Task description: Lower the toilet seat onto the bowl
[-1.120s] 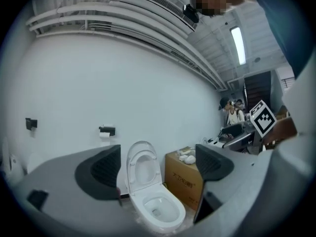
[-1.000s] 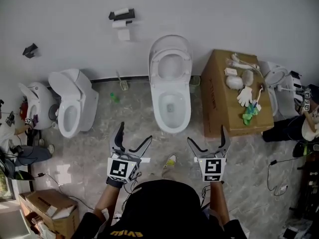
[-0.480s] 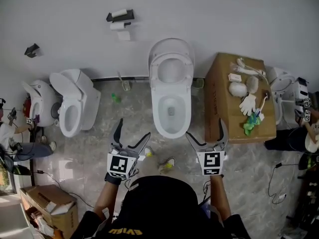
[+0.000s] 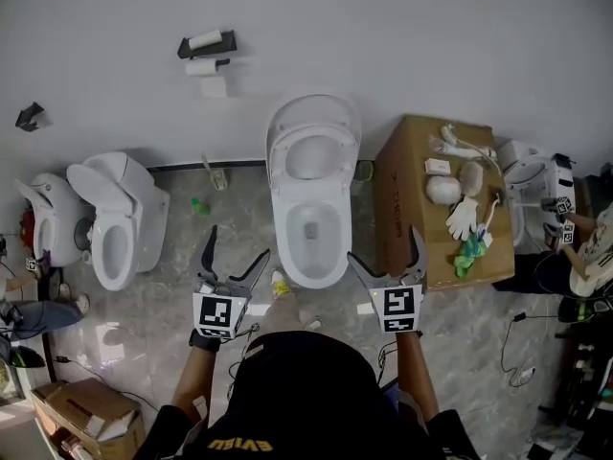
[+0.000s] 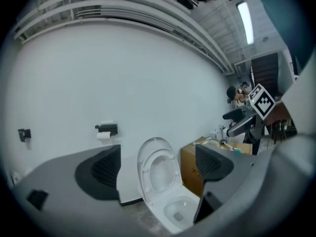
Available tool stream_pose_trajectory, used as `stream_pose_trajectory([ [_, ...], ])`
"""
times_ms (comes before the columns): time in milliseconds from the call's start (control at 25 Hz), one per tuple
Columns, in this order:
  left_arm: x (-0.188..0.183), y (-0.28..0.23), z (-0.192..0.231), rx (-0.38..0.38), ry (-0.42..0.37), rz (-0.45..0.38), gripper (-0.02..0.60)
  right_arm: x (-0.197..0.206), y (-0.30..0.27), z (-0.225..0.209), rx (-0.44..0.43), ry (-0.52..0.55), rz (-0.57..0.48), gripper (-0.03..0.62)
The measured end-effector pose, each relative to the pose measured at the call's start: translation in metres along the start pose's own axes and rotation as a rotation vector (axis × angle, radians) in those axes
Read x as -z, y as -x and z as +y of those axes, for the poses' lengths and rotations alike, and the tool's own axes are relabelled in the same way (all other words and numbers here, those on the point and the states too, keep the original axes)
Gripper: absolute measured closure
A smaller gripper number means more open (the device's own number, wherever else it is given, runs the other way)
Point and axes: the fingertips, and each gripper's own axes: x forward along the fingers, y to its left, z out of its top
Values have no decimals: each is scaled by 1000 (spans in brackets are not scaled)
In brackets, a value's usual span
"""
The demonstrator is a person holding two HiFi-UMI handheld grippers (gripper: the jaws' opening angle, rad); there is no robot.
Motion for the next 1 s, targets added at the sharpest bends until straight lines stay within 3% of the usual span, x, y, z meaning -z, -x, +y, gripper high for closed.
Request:
stream_pose_trajectory([
  [160, -3, -38, 37, 34, -33, -1, 97, -24, -36, -13, 22, 47, 20, 11],
  [520, 20, -120, 75, 139, 17, 25, 98, -49, -101, -26, 30, 77, 82, 11],
  [720, 38, -159, 74, 164, 4, 54, 98, -44, -139, -45, -15, 114, 92, 11],
  [880, 64, -196, 79, 140, 109, 88, 98, -31, -172, -62, -77, 110, 86, 11],
  [1000, 76, -223, 68, 144, 77, 114, 98, -16, -198, -73, -122, 141, 98, 11],
])
